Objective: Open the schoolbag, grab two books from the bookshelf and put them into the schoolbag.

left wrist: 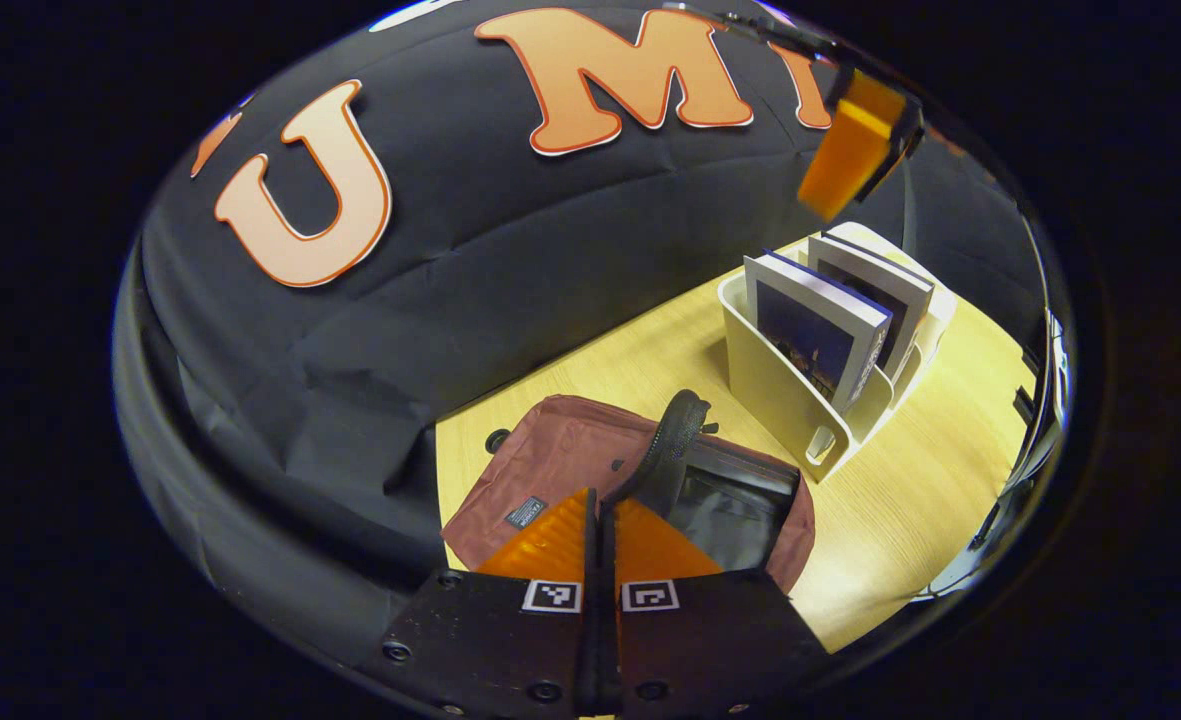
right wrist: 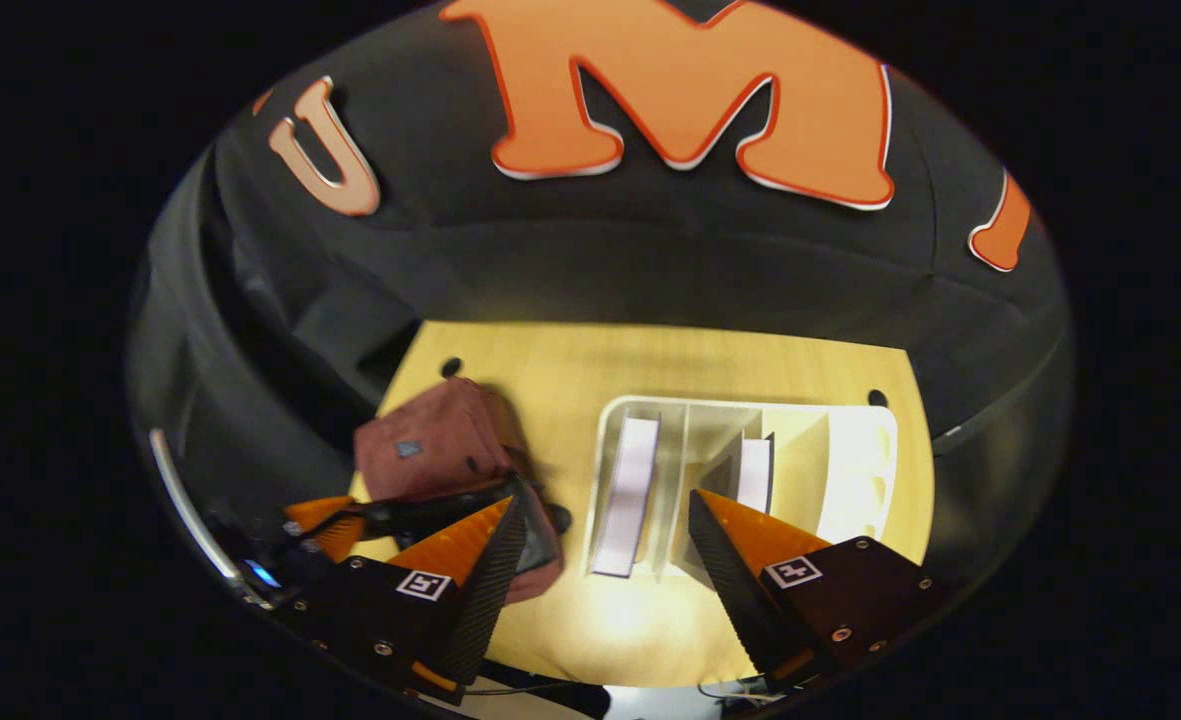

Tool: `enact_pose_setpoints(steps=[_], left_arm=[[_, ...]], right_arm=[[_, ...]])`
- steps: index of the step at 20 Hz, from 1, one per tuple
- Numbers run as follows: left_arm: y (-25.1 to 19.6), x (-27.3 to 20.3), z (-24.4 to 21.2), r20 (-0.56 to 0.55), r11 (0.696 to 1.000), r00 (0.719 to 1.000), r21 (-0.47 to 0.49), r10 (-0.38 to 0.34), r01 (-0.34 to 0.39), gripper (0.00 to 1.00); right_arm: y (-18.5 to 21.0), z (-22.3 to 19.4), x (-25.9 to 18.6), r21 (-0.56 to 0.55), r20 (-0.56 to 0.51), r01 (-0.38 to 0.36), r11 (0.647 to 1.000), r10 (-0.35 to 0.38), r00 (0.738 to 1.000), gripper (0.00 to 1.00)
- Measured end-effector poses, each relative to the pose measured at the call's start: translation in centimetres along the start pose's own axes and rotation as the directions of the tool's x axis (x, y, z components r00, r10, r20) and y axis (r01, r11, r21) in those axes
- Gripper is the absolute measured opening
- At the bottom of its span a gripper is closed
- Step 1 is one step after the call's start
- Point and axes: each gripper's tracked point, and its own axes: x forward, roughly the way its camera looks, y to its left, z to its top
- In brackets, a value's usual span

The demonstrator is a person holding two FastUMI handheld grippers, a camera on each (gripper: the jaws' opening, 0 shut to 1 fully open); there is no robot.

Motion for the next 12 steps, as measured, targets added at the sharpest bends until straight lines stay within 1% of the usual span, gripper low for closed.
enact_pose_setpoints(steps=[1, 2, 3, 5, 8, 10, 11, 12], left_arm=[[0.1, 0.4, 0.1, 0.007, 1.000, 1.000, 0.004, -0.020, 0.020, 0.01], [0.2, 0.7, 0.2, 0.013, 0.999, 0.999, 0.007, -0.035, 0.035, 0.00], [0.3, 1.0, 0.3, 0.014, 0.999, 0.999, 0.007, -0.050, 0.050, 0.01], [0.1, 1.7, 0.2, 0.013, 0.997, 0.997, 0.006, -0.076, 0.076, 0.01], [0.2, 2.2, -0.1, 0.009, 0.995, 0.995, 0.006, -0.100, 0.100, 0.00], [0.3, 2.5, -0.1, 0.010, 0.994, 0.994, -0.003, -0.107, 0.107, 0.00], [0.3, 2.6, -0.3, 0.006, 0.994, 0.994, -0.008, -0.113, 0.113, 0.01], [0.3, 2.7, -0.4, 0.003, 0.993, 0.993, -0.014, -0.118, 0.118, 0.00]], right_arm=[[0.5, -0.4, 1.7, 0.008, -0.025, 0.010, 1.000, -0.010, 1.000, 0.98], [1.2, -0.7, 3.0, 0.033, -0.054, -0.001, 0.999, 0.003, 0.999, 0.98], [1.5, -1.1, 4.3, 0.056, -0.083, 0.006, 0.998, -0.001, 0.997, 0.98], [0.7, -1.5, 6.2, 0.069, -0.123, 0.052, 0.996, -0.043, 0.991, 0.98], [0.3, -1.6, 8.5, 0.094, -0.168, 0.080, 0.992, -0.064, 0.984, 0.98], [0.3, -2.6, 10.3, 0.120, -0.220, 0.085, 0.989, -0.057, 0.974, 0.90], [0.5, -3.4, 11.0, 0.138, -0.249, 0.089, 0.986, -0.053, 0.967, 0.67], [0.7, -3.9, 11.9, 0.152, -0.264, 0.079, 0.985, -0.037, 0.964, 0.69]])
